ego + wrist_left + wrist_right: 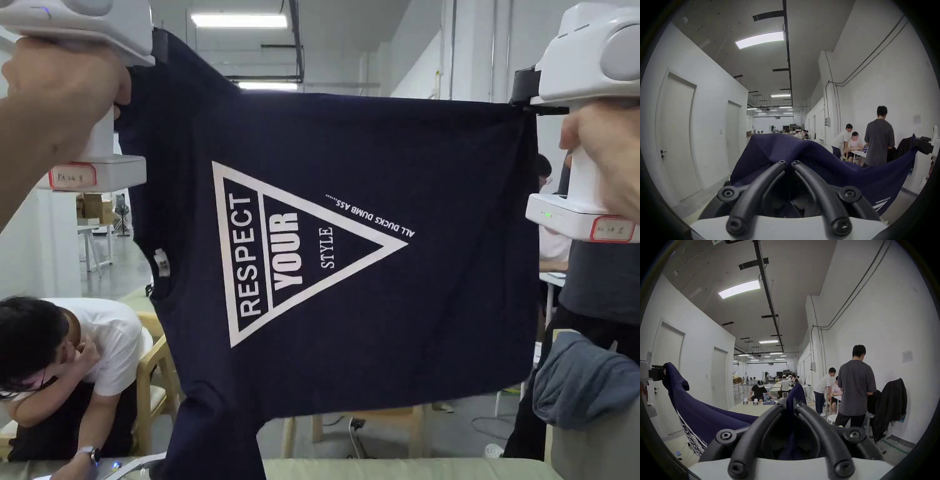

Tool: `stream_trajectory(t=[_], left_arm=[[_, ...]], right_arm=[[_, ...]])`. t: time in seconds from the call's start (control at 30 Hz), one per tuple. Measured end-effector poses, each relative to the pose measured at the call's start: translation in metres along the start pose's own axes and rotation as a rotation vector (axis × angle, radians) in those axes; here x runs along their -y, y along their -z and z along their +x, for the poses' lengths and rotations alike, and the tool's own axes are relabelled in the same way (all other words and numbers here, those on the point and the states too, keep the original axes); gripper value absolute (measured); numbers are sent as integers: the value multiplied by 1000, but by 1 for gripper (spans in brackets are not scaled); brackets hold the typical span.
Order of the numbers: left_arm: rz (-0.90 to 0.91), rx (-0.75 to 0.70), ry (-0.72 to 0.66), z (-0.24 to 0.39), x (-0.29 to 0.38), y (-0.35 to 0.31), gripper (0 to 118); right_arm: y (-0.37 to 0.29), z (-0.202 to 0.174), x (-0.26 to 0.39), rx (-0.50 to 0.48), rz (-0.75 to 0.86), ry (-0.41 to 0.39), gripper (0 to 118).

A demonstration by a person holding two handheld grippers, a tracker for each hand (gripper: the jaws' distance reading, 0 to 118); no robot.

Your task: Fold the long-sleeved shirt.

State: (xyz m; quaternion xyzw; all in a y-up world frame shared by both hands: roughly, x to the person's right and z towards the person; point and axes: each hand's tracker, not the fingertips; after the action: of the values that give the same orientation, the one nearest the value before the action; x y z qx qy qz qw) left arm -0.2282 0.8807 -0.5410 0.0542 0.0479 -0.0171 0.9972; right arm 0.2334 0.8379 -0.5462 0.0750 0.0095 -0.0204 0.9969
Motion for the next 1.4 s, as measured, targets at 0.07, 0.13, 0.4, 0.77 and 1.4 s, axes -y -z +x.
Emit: stream_trajectory(t=[0.07,0.13,0.4,0.77,1.4], left_arm=[[-14,1,24,-2,14,11,3],[-48,6,37,-4,40,16,3],[-285,47,80,-4,186,-6,3],[-480,173,20,-18,368,-157,3],[-924,354,35,-53,537,-479,3]], right_arm=[[7,-2,14,-8,-10,7,4],[12,-2,37,-13,-46,3,4],[10,0,174,-47,-270,-48,4],[-100,23,347,-64,-488,14,4],[-465,42,549,-68,-877,-24,4]])
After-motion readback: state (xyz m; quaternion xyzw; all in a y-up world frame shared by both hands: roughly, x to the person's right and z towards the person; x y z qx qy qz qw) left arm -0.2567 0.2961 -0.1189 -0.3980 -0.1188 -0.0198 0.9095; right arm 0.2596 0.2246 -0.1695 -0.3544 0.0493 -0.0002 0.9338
